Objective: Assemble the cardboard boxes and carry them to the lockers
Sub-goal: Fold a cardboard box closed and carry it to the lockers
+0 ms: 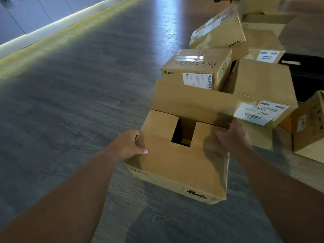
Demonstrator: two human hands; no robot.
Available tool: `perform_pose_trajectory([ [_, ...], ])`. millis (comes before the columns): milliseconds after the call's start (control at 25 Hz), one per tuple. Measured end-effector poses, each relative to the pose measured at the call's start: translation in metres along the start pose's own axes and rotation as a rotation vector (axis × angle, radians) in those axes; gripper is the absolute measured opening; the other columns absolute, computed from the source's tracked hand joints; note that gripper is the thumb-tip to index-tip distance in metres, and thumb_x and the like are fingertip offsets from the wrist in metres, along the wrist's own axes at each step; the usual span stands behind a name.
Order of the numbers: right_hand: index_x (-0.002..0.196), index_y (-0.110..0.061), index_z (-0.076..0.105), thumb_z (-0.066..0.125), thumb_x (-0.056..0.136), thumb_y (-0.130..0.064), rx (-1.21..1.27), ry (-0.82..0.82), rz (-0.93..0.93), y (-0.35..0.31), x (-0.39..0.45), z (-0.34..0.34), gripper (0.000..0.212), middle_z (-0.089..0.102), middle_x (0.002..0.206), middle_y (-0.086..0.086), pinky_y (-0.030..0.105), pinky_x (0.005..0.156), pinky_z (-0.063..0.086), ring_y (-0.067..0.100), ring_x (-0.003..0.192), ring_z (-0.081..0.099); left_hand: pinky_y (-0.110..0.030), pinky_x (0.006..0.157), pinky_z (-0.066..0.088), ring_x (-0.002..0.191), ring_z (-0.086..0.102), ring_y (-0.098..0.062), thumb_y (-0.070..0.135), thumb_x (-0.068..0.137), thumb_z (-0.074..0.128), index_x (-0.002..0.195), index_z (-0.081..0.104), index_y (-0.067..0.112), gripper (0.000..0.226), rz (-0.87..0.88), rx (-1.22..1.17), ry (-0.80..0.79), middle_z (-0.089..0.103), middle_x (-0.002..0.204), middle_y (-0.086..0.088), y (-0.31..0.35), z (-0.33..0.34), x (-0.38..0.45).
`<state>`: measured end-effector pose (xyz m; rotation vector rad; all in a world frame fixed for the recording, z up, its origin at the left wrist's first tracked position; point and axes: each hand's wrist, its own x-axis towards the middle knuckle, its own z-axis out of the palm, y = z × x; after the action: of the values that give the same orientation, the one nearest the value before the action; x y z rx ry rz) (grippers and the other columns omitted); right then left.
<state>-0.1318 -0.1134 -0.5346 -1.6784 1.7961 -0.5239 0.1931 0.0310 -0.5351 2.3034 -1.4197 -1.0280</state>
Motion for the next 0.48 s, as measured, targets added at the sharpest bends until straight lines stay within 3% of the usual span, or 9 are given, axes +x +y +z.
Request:
perform_pose_trajectory([
  [80,0.129,-0.018,0.049,0.070,0.083,-0.034,0.070,0.006,0.040,-0.003,0.002,-0.004,0.053,0.060,0.117,0.005,0.034,0.078,0.040,0.025,0.098,0.052,-0.044,0.097,0.052,0.109,0.062,-0.012,0.046,0.071,0.081,0.121,0.060,0.033,0.056,0.015,-0.022,-0.016,0.065,0.117,0.012,0.001,0.000,-0.002],
  [200,0.141,-0.034,0.037,0.070,0.081,-0.025,0.191,0.047,-0.049,-0.004,-0.004,-0.007,0.069,0.061,0.105,-0.005,0.032,0.069,0.043,0.020,0.090,0.056,-0.044,0.095,0.052,0.107,0.062,-0.013,0.051,0.077,0.070,0.120,0.059,0.033,0.048,0.006,0.005,-0.003,0.064,0.115,0.011,0.006,0.003,-0.003],
  [320,0.127,-0.034,0.048,0.071,0.078,-0.019,0.354,0.079,-0.083,-0.002,-0.006,-0.010,0.056,0.064,0.101,-0.009,0.029,0.068,0.047,0.016,0.094,0.062,-0.039,0.091,0.052,0.105,0.062,-0.015,0.047,0.085,0.071,0.117,0.060,0.027,0.040,-0.032,0.010,0.013,0.065,0.108,0.009,0.018,0.009,-0.004],
  [400,0.120,-0.031,0.054,0.074,0.081,-0.014,0.366,0.055,-0.082,0.000,-0.008,-0.015,0.047,0.060,0.099,-0.013,0.024,0.066,0.045,0.012,0.094,0.059,-0.039,0.091,0.051,0.110,0.062,-0.020,0.046,0.085,0.073,0.127,0.055,0.020,0.052,-0.059,-0.030,0.051,0.065,0.111,0.005,0.029,0.016,-0.004],
  [480,0.129,-0.026,0.060,0.075,0.084,-0.013,0.277,0.034,-0.122,0.008,-0.013,-0.017,0.049,0.059,0.105,-0.010,0.022,0.072,0.044,0.009,0.093,0.056,-0.043,0.099,0.045,0.124,0.056,-0.028,0.040,0.085,0.076,0.153,0.022,0.019,0.089,-0.067,-0.076,0.104,0.059,0.132,-0.006,0.040,0.019,-0.008],
])
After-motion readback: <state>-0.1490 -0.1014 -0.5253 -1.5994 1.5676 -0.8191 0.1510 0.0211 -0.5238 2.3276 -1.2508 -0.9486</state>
